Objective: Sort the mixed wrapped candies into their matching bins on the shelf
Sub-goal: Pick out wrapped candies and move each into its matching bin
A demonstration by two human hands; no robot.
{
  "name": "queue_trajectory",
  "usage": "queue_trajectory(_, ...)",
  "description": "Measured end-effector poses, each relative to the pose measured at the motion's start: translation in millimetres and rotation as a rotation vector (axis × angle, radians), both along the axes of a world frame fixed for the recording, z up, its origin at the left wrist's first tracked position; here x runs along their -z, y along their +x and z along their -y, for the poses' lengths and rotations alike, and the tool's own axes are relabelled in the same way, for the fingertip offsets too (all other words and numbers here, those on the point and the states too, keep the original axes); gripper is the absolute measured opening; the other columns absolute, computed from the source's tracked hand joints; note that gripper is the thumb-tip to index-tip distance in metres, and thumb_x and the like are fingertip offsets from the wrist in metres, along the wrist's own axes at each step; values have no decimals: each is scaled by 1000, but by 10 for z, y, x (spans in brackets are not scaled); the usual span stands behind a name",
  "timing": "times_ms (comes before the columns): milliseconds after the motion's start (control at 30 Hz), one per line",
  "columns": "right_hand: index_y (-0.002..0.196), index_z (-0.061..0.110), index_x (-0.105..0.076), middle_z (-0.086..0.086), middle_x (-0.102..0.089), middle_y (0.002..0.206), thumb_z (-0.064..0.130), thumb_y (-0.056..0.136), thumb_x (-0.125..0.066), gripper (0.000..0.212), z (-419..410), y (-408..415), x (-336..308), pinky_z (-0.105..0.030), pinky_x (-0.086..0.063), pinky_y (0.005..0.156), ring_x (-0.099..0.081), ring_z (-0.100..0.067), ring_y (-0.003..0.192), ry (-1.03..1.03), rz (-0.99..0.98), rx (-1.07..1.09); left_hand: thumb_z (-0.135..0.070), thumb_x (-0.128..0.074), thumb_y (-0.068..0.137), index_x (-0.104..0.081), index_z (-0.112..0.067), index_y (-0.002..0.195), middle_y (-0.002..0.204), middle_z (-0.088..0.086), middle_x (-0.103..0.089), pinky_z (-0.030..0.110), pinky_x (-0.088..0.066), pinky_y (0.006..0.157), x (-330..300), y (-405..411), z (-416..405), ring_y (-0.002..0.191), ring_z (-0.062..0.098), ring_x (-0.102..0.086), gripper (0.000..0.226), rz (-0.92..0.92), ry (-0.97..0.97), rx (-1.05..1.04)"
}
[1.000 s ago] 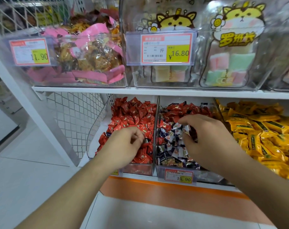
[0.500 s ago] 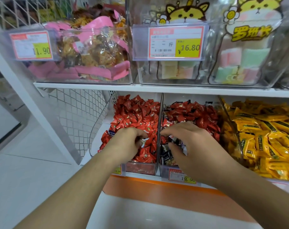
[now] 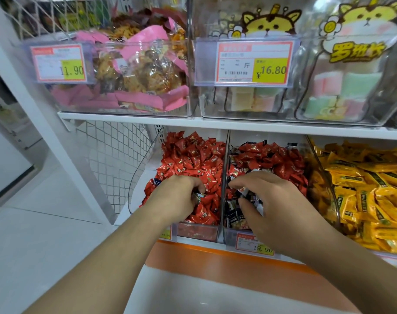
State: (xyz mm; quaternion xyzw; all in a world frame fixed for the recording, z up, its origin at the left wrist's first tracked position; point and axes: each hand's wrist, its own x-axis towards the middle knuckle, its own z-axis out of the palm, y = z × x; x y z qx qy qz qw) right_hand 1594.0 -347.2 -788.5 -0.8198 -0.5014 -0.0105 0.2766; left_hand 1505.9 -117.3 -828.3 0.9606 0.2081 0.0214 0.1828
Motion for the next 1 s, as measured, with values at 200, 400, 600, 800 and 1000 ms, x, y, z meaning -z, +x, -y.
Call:
queue_trajectory(200, 133, 29, -64, 13, -63, 129, 19, 98, -62, 36, 9, 14, -13, -26, -50, 100, -54, -5, 124, 14, 9, -11, -16, -81, 87, -73, -37, 94, 91, -16, -67, 23, -56, 74, -2, -9, -9, 83, 3, -63, 24, 98, -63, -26)
queue_trajectory(400, 133, 29, -64, 14, -62, 131, 20, 98, -62, 36, 5, 20, -25, -22, -47, 101, -54, -5, 126, 9, 20, 7, -18, -84, 85, -74, -34, 86, 83, -13, -68, 9, -45, 62, -125, -62, -31, 75, 1, -62, 19, 280, -188, -125)
queue_trajectory(600, 144, 35, -50, 15, -60, 133, 26, 98, -63, 48, -5, -7, -61, -26, -52, 99, -55, -4, 124, 55, 3, 18, -17, -86, 84, -77, -31, 89, 85, -5, -72, 17, -54, 74, -417, -157, 99, 77, 12, -67, 18, 466, -518, -133)
queue_trajectory(800, 135, 36, -56, 17, -63, 120, 39, 97, -64, 39, -1, 5, -228, -23, -51, 89, -60, -4, 110, 169, -22, 17, -15, -88, 81, -79, -32, 91, 85, -5, -73, 30, -59, 76, -658, -146, 552, 76, 12, -67, 21, 481, -663, 55)
queue_trajectory(1000, 105, 31, -68, 22, -65, 88, 38, 95, -69, 12, 194, 179, -335, -13, -47, 67, -61, 3, 83, 185, -18, 195, -21, -88, 81, -76, -33, 98, 93, -5, -74, 28, -61, 79, -559, -59, 672, 84, 16, -70, 24, 508, -648, 21)
